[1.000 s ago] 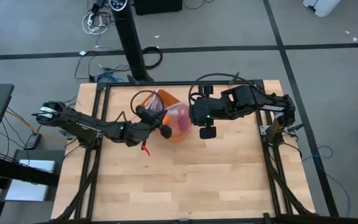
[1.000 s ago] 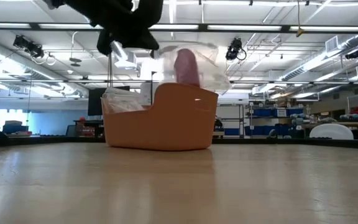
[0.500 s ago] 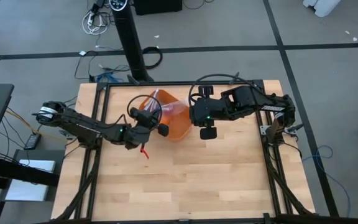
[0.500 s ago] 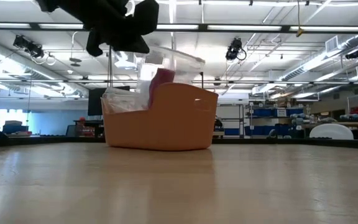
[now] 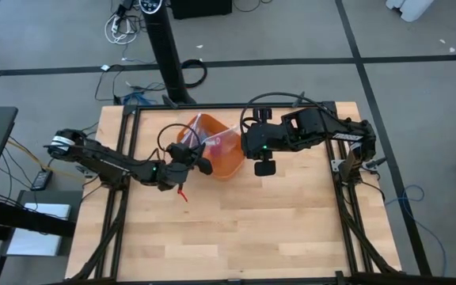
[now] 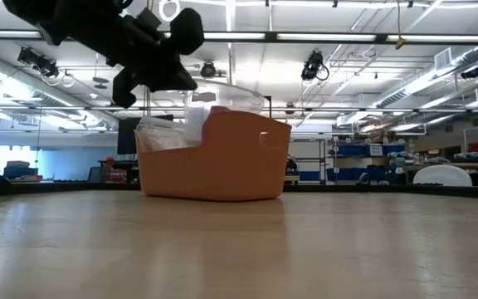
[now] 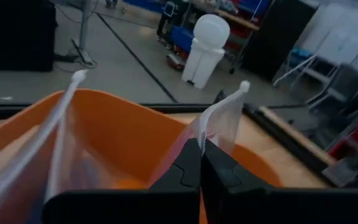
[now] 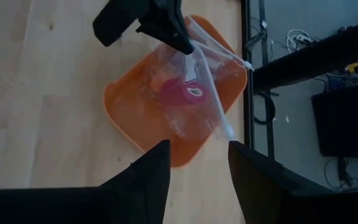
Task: Roll bandage
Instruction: Put the transparent zip bag inside the basket
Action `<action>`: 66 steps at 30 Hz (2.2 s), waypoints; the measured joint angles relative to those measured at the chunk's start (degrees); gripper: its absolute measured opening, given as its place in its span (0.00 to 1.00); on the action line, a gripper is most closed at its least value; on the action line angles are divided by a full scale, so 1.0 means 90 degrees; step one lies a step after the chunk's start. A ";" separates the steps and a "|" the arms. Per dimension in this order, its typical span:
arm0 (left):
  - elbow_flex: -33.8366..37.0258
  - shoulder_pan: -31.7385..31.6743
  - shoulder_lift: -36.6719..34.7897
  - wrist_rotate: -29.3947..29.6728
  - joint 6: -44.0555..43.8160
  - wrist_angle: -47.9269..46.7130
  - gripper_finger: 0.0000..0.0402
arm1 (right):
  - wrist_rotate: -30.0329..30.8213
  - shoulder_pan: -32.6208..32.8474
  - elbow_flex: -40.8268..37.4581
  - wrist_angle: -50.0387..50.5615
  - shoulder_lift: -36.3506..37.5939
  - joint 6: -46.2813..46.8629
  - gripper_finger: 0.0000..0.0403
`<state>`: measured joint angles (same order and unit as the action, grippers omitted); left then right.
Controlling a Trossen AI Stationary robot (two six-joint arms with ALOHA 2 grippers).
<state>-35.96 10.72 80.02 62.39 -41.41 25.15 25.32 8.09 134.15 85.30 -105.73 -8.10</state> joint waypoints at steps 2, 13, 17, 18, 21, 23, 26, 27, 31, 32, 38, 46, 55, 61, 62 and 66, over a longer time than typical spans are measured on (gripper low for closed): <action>-0.0001 0.0017 0.0013 -0.0007 0.0028 0.0339 0.00 | 0.0000 -0.0002 0.0000 -0.0002 0.0000 -0.0003 0.40; -0.0003 0.0277 0.0279 0.0691 0.0033 0.1215 0.00 | 0.0000 -0.0006 0.0000 0.0005 0.0000 -0.0117 0.40; -0.0003 0.0282 0.0641 0.0836 -0.0246 0.1231 0.00 | -0.0042 -0.0006 0.0000 0.0005 0.0000 -0.0119 0.40; -0.0003 0.0282 0.0738 0.0885 -0.0268 0.1213 0.00 | -0.0078 -0.0006 0.0000 0.0005 0.0000 -0.0119 0.40; -0.0003 0.0284 0.0960 0.1165 -0.0564 0.1233 0.00 | -0.0139 -0.0005 0.0000 0.0006 0.0000 -0.0119 0.40; -0.0003 0.0287 0.1071 0.1167 -0.0919 0.1267 0.00 | -0.0158 -0.0004 0.0000 0.0007 0.0000 -0.0119 0.40; -0.0003 0.0364 0.1282 0.1282 -0.1301 0.1463 0.00 | -0.0168 -0.0004 0.0000 0.0009 0.0000 -0.0119 0.40; -0.0003 0.0399 0.1336 0.1313 -0.1340 0.1612 0.00 | -0.0169 -0.0004 0.0000 0.0007 0.0000 -0.0119 0.40; -0.0003 0.0566 0.1415 0.1551 -0.1284 0.2089 0.00 | -0.0168 -0.0006 0.0000 0.0010 0.0000 -0.0128 0.40; -0.0003 0.0611 0.1415 0.1657 -0.1197 0.2215 0.00 | -0.0168 -0.0006 0.0000 0.0012 0.0000 -0.0144 0.40; -0.0235 0.0816 0.1413 0.1803 -0.0067 0.2909 0.00 | -0.0167 -0.0011 0.0000 0.0010 0.0000 -0.0211 0.40; -0.0257 0.0719 0.1482 0.0993 0.0420 0.2674 0.00 | -0.0165 -0.0016 0.0000 0.0005 0.0000 -0.0231 0.40; -0.0668 0.0605 0.1891 -0.0551 0.1684 0.2687 0.00 | -0.0165 -0.0016 0.0000 -0.0015 0.0000 -0.0226 0.40; -0.0671 0.0611 0.1697 -0.0566 0.2423 0.2087 0.00 | -0.0288 -0.0016 0.0000 -0.0012 0.0000 -0.0201 0.40; -0.0671 0.0612 0.1652 -0.0564 0.2414 0.1814 0.00 | -0.0292 -0.0016 0.0000 -0.0015 0.0000 -0.0177 0.40; -0.0668 0.0612 0.1459 -0.0434 0.2560 0.1049 0.00 | -0.0294 -0.0016 0.0000 0.0005 0.0000 -0.0153 0.40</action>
<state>-41.98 16.23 93.15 58.48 -18.37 34.59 22.68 7.94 134.15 85.34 -105.73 -9.47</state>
